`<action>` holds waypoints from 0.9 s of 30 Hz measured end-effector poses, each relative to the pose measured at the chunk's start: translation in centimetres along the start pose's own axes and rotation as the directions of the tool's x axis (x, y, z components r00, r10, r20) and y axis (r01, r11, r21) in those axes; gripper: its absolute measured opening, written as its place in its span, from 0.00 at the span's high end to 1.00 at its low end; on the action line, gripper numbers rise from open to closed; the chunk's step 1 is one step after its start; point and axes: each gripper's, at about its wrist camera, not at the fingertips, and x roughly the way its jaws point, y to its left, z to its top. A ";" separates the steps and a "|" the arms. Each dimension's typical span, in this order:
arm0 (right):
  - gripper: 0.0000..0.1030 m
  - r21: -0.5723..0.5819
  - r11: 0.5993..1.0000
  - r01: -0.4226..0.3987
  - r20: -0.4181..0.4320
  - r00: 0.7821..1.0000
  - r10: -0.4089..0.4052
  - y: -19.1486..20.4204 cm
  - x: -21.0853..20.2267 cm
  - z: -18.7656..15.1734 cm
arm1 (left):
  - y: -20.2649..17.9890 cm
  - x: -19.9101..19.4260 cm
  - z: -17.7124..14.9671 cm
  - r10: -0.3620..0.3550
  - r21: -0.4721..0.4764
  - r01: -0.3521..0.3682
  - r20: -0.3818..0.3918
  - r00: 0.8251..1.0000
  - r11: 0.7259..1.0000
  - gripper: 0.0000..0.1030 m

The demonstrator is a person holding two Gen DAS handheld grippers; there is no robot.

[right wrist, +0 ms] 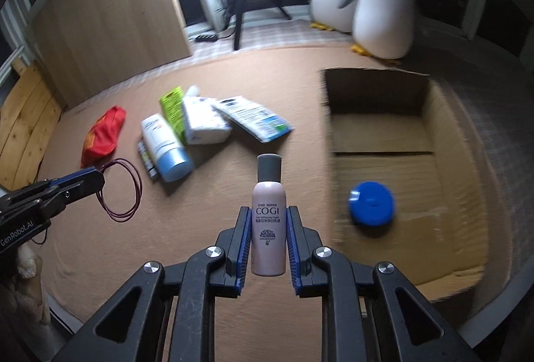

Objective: Organize objects
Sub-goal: 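Carry the cable coil with the left tool into the box while the right tool drops the pink bottle there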

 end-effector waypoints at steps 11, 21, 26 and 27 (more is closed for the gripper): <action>0.82 0.093 0.992 0.087 0.020 0.996 -0.089 -7.4 -1.5 -0.7 | -9.8 5.1 2.5 -0.086 0.135 0.091 -0.041 0.995 0.987 0.97; 0.82 0.135 0.985 0.107 0.008 0.994 -0.109 -11.3 -1.6 -1.3 | -16.6 9.9 2.9 -0.115 0.217 0.135 -0.103 0.988 0.967 0.97; 0.76 0.141 0.982 0.125 0.013 0.992 -0.128 -12.2 -1.9 -1.4 | -18.1 11.0 2.7 -0.120 0.251 0.147 -0.120 0.986 0.957 0.93; 0.70 0.146 0.981 0.126 0.015 0.991 -0.129 -12.3 -2.0 -1.4 | -18.3 11.0 2.6 -0.120 0.258 0.147 -0.118 0.986 0.955 0.92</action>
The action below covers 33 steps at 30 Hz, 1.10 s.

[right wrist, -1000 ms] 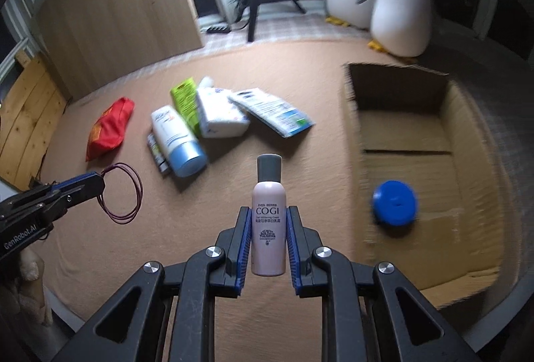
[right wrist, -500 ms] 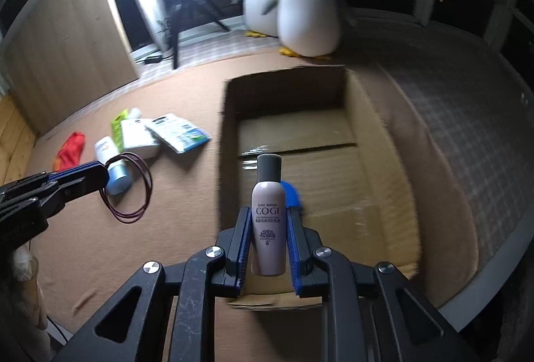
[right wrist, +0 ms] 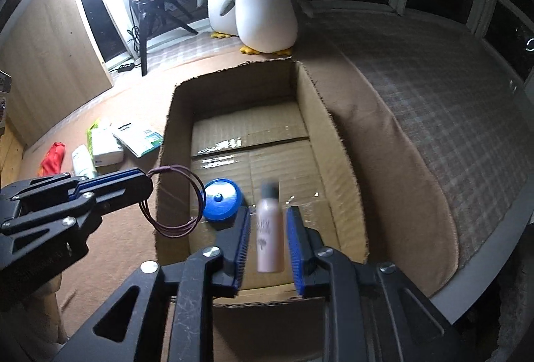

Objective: Organize objects
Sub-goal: 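Carry the cable coil with the left tool into the box while the right tool drops the pink bottle there, then grasp the white-and-blue sunscreen bottle with the left tool and lift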

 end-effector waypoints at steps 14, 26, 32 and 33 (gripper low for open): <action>0.55 -0.002 0.999 -0.047 0.001 0.999 0.047 1.2 -0.4 -0.5 | 3.4 -1.6 -1.7 0.057 -0.082 -0.057 0.000 0.998 0.995 0.88; 0.50 -0.078 0.988 -0.130 -0.023 0.991 0.129 7.1 -0.1 -1.2 | 13.2 -6.1 -4.3 0.200 -0.250 -0.193 0.002 0.980 0.949 0.74; 0.50 -0.117 0.980 -0.159 -0.034 0.987 0.156 10.1 0.0 -1.3 | 19.7 -8.3 -4.4 0.287 -0.351 -0.269 -0.002 0.958 0.897 0.72; 0.50 -0.121 0.980 -0.161 -0.036 0.987 0.158 10.4 0.0 -1.4 | 21.0 -8.6 -4.3 0.292 -0.372 -0.273 -0.005 0.956 0.887 0.72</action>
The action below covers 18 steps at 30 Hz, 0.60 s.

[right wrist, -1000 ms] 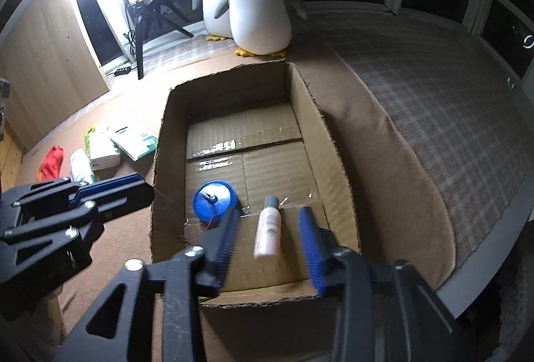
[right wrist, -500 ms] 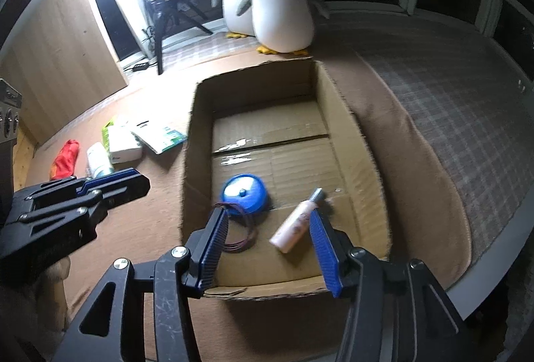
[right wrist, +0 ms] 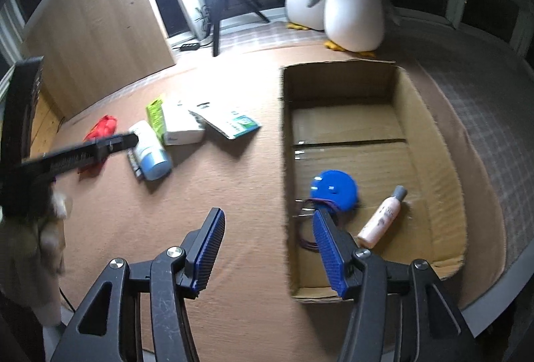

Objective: Organize objects
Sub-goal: 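Grasp the white-and-blue sunscreen bottle with the left tool and lift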

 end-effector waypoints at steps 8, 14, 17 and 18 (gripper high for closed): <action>0.48 -0.014 1.000 -0.006 -0.017 1.000 0.006 1.7 0.6 -0.5 | 6.3 2.5 4.1 0.052 -0.104 -0.054 -0.020 0.998 0.993 0.21; 0.48 0.008 1.000 0.014 -0.022 1.000 -0.013 0.9 0.4 -0.8 | 8.7 6.2 6.1 0.050 -0.156 -0.060 -0.070 0.996 0.986 0.22; 0.48 0.025 0.999 0.028 -0.024 0.999 -0.027 0.1 0.3 -0.9 | 8.8 7.6 6.4 0.065 -0.150 -0.076 -0.083 0.994 0.986 0.31; 0.48 0.029 0.999 0.030 -0.025 0.999 -0.030 -0.1 0.3 -1.0 | 8.9 8.1 6.5 0.065 -0.152 -0.079 -0.093 0.994 0.985 0.34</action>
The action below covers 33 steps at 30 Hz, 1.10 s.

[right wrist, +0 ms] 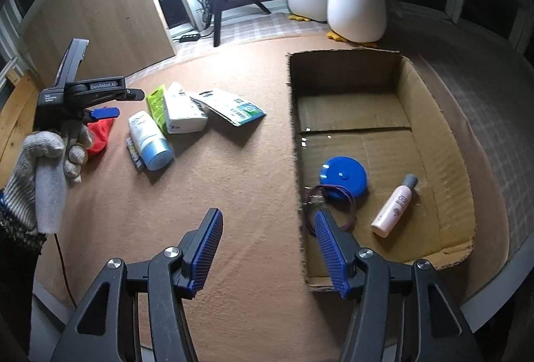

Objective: Organize objects
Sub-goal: 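Grasp the white-and-blue sunscreen bottle with the left tool and lift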

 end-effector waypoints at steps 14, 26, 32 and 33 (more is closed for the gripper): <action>0.48 0.024 0.999 0.029 -0.008 1.000 -0.028 -1.2 -0.1 -0.1 | -0.6 2.8 -0.1 0.022 0.045 -0.020 -0.036 0.999 0.999 0.78; 0.48 -0.002 1.000 0.008 -0.023 1.000 -0.008 0.1 0.4 -0.4 | -4.3 1.6 -4.8 0.017 0.254 -0.004 -0.049 0.999 0.967 0.83; 0.48 -0.007 1.000 -0.003 -0.035 0.999 0.003 0.4 0.8 -0.6 | -6.2 0.6 -8.7 0.003 0.352 0.024 -0.076 0.997 0.936 0.83; 0.48 -0.008 1.000 -0.004 -0.036 0.999 0.004 0.5 0.8 -0.6 | -6.4 0.4 -9.5 -0.007 0.357 0.038 -0.085 0.996 0.933 0.83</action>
